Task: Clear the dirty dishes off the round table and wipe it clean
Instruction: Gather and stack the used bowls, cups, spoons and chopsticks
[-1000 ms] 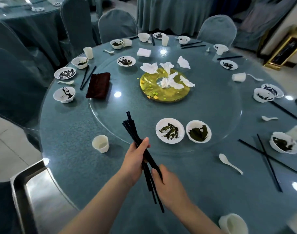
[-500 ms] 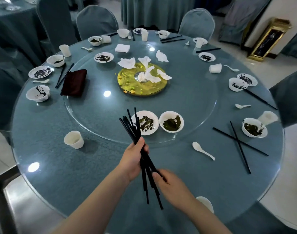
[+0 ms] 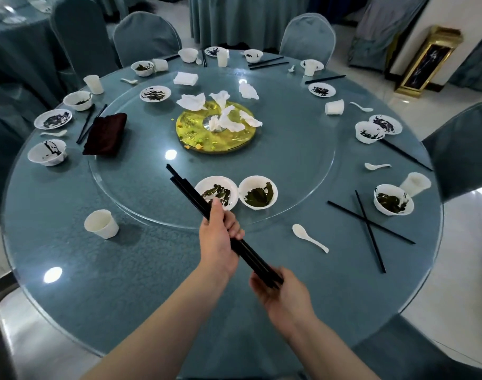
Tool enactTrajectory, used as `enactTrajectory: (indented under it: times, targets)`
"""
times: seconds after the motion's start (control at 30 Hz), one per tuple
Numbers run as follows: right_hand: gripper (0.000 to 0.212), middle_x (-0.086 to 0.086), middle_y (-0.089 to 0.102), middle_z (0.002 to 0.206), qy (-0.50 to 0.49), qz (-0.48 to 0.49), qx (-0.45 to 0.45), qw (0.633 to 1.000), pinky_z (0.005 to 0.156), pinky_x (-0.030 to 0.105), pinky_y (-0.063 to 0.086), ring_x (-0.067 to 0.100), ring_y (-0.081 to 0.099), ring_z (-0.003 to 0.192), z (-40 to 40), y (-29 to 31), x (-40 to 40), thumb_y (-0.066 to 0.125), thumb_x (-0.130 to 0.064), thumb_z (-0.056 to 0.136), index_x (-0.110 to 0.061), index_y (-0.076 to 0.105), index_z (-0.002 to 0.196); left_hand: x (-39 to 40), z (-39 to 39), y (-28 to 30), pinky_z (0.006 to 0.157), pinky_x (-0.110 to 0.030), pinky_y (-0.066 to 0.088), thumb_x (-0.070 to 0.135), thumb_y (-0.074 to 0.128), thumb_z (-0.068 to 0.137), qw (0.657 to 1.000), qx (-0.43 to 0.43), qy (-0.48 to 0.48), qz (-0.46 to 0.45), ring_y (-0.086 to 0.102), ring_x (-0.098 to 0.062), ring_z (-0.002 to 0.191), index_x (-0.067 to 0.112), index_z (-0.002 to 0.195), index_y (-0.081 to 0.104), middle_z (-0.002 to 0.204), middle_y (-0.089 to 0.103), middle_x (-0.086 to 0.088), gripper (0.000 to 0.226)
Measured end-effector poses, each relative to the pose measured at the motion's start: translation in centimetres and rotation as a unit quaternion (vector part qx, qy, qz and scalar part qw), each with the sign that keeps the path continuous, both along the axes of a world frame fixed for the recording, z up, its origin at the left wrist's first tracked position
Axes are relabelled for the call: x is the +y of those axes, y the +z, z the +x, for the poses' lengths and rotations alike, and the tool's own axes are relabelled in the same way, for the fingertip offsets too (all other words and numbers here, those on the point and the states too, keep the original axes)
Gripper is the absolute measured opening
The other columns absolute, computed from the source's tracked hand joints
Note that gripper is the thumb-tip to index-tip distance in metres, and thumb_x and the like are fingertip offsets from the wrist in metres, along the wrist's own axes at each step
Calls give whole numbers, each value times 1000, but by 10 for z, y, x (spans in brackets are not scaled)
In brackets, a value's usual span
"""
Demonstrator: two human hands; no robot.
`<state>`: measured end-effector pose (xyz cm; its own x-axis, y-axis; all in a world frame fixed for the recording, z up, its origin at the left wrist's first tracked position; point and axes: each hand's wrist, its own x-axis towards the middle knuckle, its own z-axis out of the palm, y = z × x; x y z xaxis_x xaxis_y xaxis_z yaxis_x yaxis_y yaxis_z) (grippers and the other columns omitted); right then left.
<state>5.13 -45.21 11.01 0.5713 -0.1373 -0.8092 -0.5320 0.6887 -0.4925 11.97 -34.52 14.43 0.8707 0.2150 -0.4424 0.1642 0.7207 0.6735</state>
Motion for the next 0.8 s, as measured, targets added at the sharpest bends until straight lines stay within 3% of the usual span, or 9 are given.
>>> enactTrajectory:
  times: [0.07,0.17,0.27,0.37,0.5,0.67,0.73,0.8]
  targets:
    - [23,22,64,88,10,-21,-21,1000,81,40,54,28,60,75,2,7,-4,44,-6,98,7,63,96,-16,-11,-2,40,-20,29,33,49,100,1000,7,-21,-16,26,-9,42,21,67,33,53,28,4,39]
    - [22,17,67,73,59,-48,-47,996,68,34,55,25,61,68,-1,9,-6,45,-3,96,4,65,88,-33,-22,-3,39,-21,27,34,51,99,999,1,-47,-1,25,-9,41,21,63,33,51,27,4,42]
    - [29,14,66,69,117,-66,-58,989,61,32,54,23,61,64,-10,2,-6,43,-12,100,3,64,89,-37,-24,-1,37,-21,25,33,52,98,997,-17,-68,41,24,-8,39,21,59,34,51,27,4,45]
    - [39,12,70,81,149,-126,-83,977,69,30,49,19,62,71,-12,-8,-17,38,-26,104,-2,68,94,-29,-20,1,37,-21,24,33,52,98,996,-27,-67,44,24,-8,40,20,62,34,52,27,3,43]
    - [35,17,70,99,83,-105,-65,989,82,34,49,24,65,89,-8,-14,-29,41,-29,104,-4,65,97,-31,-21,-5,38,-21,25,34,53,98,996,-7,-72,46,24,-9,40,20,63,33,51,27,4,42]
    - [44,13,74,96,173,-157,-72,970,85,35,49,21,67,88,-13,-18,-21,37,-33,104,-7,70,92,-56,-34,-19,37,-21,26,33,55,96,985,29,-161,61,24,-10,38,17,65,34,50,28,2,40]
    - [37,12,72,96,178,-183,-78,964,82,29,51,20,66,89,-10,-25,-29,37,-27,105,-6,67,95,-53,-27,-21,37,-21,25,33,55,97,979,34,-182,84,24,-10,39,19,65,34,50,28,2,40]
    - [22,7,69,101,204,-273,-98,935,89,27,51,20,65,98,1,-37,-50,44,-19,103,-8,64,101,-45,-18,-25,38,-22,26,34,56,96,972,46,-199,116,26,-10,39,19,65,33,49,28,3,41]
